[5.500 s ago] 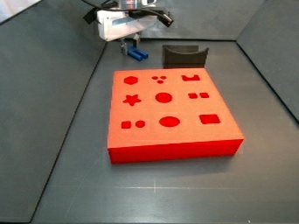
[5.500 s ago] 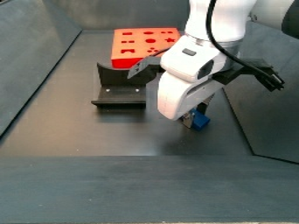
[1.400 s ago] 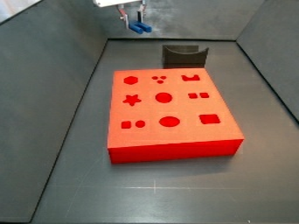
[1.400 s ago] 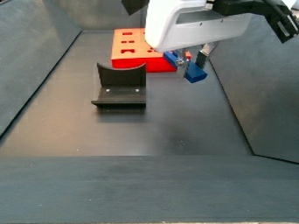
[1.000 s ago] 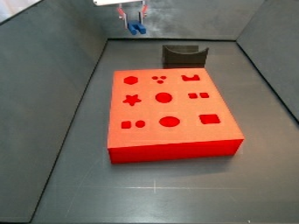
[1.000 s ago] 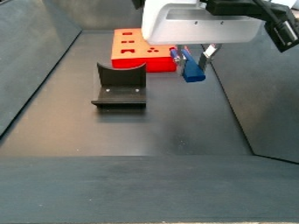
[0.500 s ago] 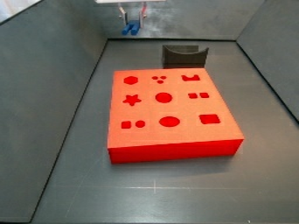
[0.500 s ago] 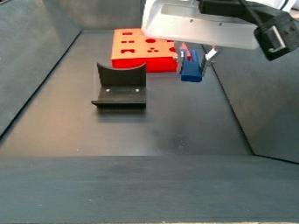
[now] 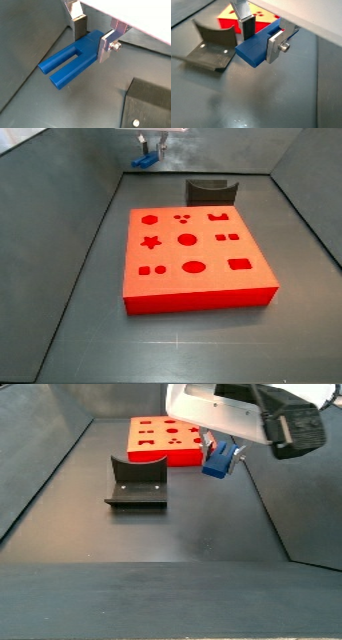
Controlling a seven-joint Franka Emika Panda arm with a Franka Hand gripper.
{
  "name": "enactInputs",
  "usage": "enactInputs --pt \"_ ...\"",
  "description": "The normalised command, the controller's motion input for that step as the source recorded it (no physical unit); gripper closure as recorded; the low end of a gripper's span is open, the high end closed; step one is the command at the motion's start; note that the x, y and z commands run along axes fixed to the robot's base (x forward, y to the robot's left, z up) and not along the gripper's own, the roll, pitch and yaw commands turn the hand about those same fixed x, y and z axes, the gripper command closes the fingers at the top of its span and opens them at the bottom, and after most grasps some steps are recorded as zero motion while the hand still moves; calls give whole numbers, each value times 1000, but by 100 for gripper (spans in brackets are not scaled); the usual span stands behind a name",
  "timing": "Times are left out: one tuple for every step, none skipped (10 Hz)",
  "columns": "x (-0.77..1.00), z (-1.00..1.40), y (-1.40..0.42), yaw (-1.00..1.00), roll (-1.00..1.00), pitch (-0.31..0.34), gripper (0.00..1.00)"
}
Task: Pick up the square-circle object. Move up. Rotate the square-circle object. Place the square-circle object on the fixture. Regrasp the square-circle object. Move to above the board. Insert the square-circle object.
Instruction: Rotate the square-circle object.
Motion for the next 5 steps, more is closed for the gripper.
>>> enactInputs --pt "5 5 15 -1000 -5 -3 100" --pt "5 5 15 -1000 -5 -3 100" --pt "5 5 15 -1000 -5 -3 100" --pt "5 5 15 -1000 -5 -3 100" --pt "5 5 15 -1000 -5 -4 100"
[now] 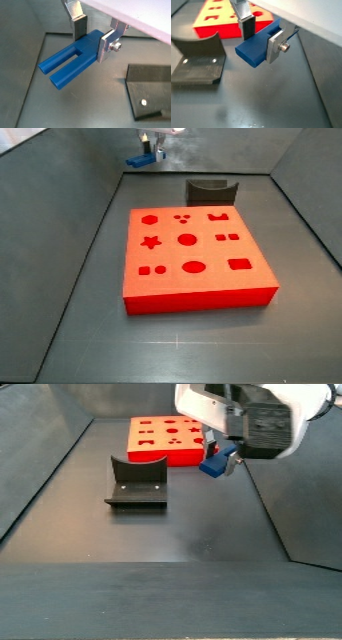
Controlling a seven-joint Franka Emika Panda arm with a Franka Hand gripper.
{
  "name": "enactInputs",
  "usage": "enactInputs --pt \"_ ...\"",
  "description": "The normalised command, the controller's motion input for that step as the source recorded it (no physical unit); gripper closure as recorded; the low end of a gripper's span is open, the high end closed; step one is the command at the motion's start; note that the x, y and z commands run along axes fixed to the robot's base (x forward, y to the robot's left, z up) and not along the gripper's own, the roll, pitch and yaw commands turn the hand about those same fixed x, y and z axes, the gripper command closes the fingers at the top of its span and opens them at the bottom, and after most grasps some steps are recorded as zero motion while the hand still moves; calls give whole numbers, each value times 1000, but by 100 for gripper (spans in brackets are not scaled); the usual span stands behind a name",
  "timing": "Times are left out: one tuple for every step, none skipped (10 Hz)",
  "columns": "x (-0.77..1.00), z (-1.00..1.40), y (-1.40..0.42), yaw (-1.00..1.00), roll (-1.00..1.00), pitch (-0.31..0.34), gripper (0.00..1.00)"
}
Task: Pick up the square-circle object. Move up. Rotate the square-circle object. Place the square-circle object on the fixture. Regrasp the square-circle object. Move to above the board. Insert the square-circle object.
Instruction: Rotate the square-circle object.
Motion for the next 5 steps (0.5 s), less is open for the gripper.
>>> enactInputs --pt "5 5 15 -1000 -5 -4 100" --pt "5 5 15 -1000 -6 -4 100" --pt "5 5 15 -1000 -6 -4 100" --pt "5 5 15 -1000 -6 -4 100" --pt "6 6 15 -1000 -6 -4 100"
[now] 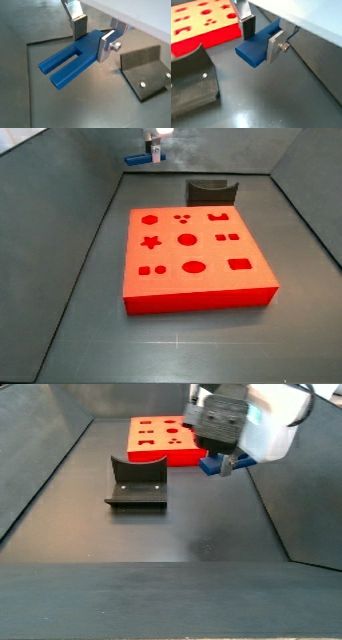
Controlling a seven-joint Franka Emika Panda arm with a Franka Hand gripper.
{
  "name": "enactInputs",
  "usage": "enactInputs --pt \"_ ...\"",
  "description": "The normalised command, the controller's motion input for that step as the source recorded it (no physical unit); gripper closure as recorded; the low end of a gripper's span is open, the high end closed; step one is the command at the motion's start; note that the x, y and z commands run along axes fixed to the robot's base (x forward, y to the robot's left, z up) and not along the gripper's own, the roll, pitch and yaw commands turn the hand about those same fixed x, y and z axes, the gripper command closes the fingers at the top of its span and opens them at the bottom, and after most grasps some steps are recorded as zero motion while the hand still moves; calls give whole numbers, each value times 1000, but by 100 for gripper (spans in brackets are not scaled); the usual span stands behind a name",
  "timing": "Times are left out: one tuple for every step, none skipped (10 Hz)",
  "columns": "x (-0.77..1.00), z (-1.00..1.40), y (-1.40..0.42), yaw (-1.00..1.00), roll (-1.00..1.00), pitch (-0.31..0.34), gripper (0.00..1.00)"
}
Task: Pick up the square-circle object. Move up. Rotate the square-circle object. Place the square-circle object on the fixture. Regrasp the square-circle object. Move to above the board. Insert the square-circle object.
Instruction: Rotate the square-circle object.
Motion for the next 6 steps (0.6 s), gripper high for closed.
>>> enactInputs --pt "6 6 15 -1000 -6 -4 100" --pt "6 6 15 -1000 -6 -5 100" --pt "6 6 15 -1000 -7 -5 100" --pt "6 6 15 -1000 -7 -5 100" --pt "6 6 15 -1000 -7 -5 100" --pt "6 7 15 -1000 -8 -5 100"
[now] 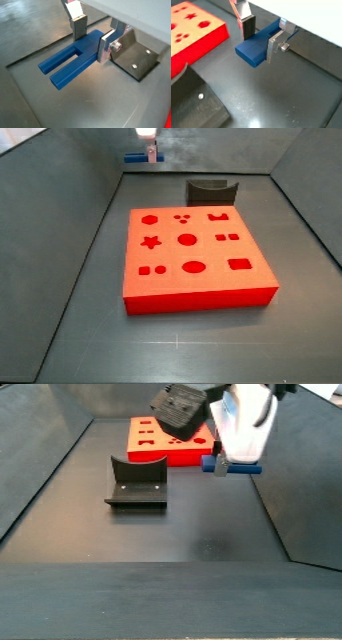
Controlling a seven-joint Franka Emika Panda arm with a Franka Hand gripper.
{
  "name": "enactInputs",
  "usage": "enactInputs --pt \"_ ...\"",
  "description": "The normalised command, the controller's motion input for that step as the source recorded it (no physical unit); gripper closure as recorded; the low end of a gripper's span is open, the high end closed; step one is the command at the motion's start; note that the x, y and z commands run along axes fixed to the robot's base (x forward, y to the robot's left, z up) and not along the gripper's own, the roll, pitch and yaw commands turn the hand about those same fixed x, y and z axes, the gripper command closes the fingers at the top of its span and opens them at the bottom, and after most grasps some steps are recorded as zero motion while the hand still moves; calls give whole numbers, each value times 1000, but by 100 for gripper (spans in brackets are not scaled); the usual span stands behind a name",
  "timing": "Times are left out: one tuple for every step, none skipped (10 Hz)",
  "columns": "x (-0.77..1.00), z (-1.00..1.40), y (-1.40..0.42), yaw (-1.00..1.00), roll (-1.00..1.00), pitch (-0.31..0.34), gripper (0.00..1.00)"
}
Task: Pick up the square-circle object. Move up. Rotate the square-circle object. Place the square-circle object on the fixture. Regrasp the square-circle object. Move to above the board. Insert the square-circle object.
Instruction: Rotate the square-circle object.
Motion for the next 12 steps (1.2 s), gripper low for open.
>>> enactInputs --pt "6 6 15 -1000 -8 -6 100" --pt "6 6 15 -1000 -8 -6 100" --pt "6 6 15 -1000 -9 -6 100" --pt "6 6 15 -1000 -9 -6 100" --pt "6 6 15 -1000 -10 -7 100" --pt "6 6 15 -1000 -10 -7 100" --pt "6 6 16 -1000 -11 -7 100" --pt "6 6 15 -1000 -12 -8 100" --pt "6 6 16 -1000 -12 -8 100" --pt "6 6 15 -1000 -13 -9 100" --pt "6 6 16 -1000 -14 -10 100" --pt "6 6 16 -1000 -16 -11 100"
